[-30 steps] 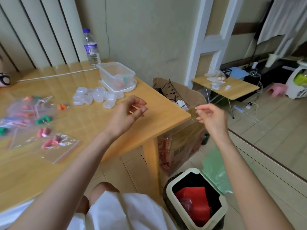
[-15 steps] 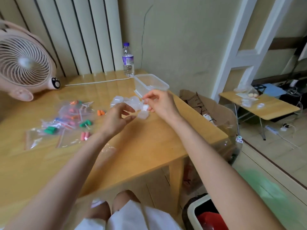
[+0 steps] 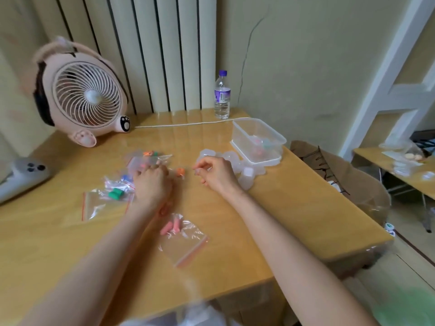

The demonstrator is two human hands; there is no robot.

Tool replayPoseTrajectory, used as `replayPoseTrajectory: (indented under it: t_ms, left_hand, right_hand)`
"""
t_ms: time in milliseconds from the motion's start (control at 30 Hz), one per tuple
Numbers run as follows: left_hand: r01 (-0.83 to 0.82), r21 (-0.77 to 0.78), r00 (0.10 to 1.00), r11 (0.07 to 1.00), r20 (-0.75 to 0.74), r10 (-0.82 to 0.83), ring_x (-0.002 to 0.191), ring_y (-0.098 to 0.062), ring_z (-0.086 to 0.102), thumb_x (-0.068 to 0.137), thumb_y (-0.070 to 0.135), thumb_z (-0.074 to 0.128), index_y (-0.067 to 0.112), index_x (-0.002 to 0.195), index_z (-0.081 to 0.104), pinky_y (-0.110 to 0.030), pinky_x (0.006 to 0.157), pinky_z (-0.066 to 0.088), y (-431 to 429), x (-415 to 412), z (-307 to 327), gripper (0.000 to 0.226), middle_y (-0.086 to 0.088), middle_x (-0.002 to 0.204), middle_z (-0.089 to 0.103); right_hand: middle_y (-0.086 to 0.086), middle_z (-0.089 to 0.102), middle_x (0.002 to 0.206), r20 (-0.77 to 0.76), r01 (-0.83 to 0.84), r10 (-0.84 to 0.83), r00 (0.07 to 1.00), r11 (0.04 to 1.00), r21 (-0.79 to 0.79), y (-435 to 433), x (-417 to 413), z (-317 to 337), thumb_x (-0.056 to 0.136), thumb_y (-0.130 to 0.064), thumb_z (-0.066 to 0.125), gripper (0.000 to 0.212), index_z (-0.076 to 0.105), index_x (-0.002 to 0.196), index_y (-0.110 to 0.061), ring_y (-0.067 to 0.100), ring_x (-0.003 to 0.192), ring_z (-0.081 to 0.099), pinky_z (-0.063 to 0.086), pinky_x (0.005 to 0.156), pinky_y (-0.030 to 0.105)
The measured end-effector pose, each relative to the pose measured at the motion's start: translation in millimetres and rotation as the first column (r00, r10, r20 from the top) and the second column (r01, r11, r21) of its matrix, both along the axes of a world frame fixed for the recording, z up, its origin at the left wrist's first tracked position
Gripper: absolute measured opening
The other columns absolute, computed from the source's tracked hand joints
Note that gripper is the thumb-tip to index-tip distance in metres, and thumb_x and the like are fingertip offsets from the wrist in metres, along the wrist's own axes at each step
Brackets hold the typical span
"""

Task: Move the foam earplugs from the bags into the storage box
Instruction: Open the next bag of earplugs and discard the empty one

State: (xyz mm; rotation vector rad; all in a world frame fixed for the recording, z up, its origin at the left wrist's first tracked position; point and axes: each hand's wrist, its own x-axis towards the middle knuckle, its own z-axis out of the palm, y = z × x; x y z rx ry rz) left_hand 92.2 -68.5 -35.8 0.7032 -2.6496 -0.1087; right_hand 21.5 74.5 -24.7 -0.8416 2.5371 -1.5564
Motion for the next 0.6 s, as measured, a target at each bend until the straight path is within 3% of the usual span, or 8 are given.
replayPoseTrajectory:
  t_ms: [100,200,267,367,433,533,600]
  left_hand:
    - [0.003,-0.067,0.996,0.998,-0.09,-0.009,0.087,-0.034,0.059,0.085,0.02,0.052,0.008,0.09,0.062,-0.037,0.079,0.036,-3,0,-1,0.016,-0.019,0.087,0.066]
    - [0.221,0.1,0.925,0.97,-0.336,-0.176,0.073,-0.033,0.063,0.088,0.017,0.056,0.008,0.085,0.059,-0.038,0.069,0.047,-3,4,5,0.009,-0.013,0.077,0.07]
    - [0.387,0.21,0.87,0.898,-0.406,-0.28,0.064,-0.022,0.064,0.09,0.019,0.058,0.01,0.085,0.059,-0.034,0.063,0.049,4,10,14,0.01,-0.003,0.068,0.069]
    - [0.52,0.425,0.833,0.741,-0.444,-0.33,0.057,-0.007,0.061,0.086,0.021,0.066,0.012,0.081,0.063,-0.025,0.06,0.047,14,17,27,0.011,0.001,0.063,0.066]
    - [0.559,0.599,0.823,0.573,-0.487,-0.294,0.059,-0.008,0.061,0.082,0.014,0.069,0.012,0.084,0.064,-0.025,0.063,0.049,15,21,33,0.005,-0.004,0.067,0.064]
    - [0.6,0.74,0.791,0.305,-0.606,-0.087,0.065,-0.014,0.068,0.076,0.0,0.068,0.011,0.098,0.06,-0.021,0.064,0.052,12,25,39,0.026,-0.008,0.077,0.065]
    - [0.613,0.759,0.768,0.218,-0.637,0.058,0.063,-0.01,0.067,0.077,-0.002,0.066,0.011,0.101,0.059,-0.018,0.062,0.052,10,26,40,0.028,-0.003,0.073,0.068]
  right_hand:
    - [-0.005,0.066,0.09,-0.052,0.01,-0.011,0.999,1.0,-0.009,-3,2,-4,0.081,-0.008,0.063,0.016,0.069,0.093,-0.017,0.013,0.078,0.058,0.051,0.082,0.033]
    - [-0.003,0.059,0.12,-0.175,-0.071,0.071,0.982,0.997,0.008,1,2,-6,0.074,-0.006,0.068,0.048,0.06,0.118,-0.025,0.014,0.109,0.051,0.038,0.097,0.024]
    - [-0.007,0.054,0.126,-0.138,-0.163,0.154,0.978,0.985,-0.055,3,6,-4,0.074,-0.008,0.07,0.06,0.052,0.127,-0.03,0.009,0.117,0.044,0.034,0.095,0.018]
    - [-0.01,0.059,0.111,-0.007,-0.147,0.149,0.989,0.963,-0.228,6,8,-2,0.077,-0.007,0.071,0.036,0.059,0.107,-0.022,0.008,0.108,0.05,0.037,0.085,0.014]
    - [-0.006,0.061,0.1,0.05,-0.134,0.155,0.987,0.947,-0.293,8,7,2,0.078,-0.004,0.07,0.017,0.06,0.088,-0.014,0.011,0.098,0.055,0.04,0.082,0.015]
    - [0.007,0.059,0.079,0.205,-0.072,0.187,0.961,0.882,-0.467,10,4,6,0.081,0.004,0.066,0.022,0.051,0.074,-0.011,0.013,0.068,0.056,0.047,0.067,0.019]
    - [0.01,0.055,0.071,0.257,-0.092,0.235,0.937,0.88,-0.467,12,5,11,0.082,0.006,0.064,0.022,0.049,0.078,-0.01,0.009,0.053,0.054,0.045,0.055,0.017]
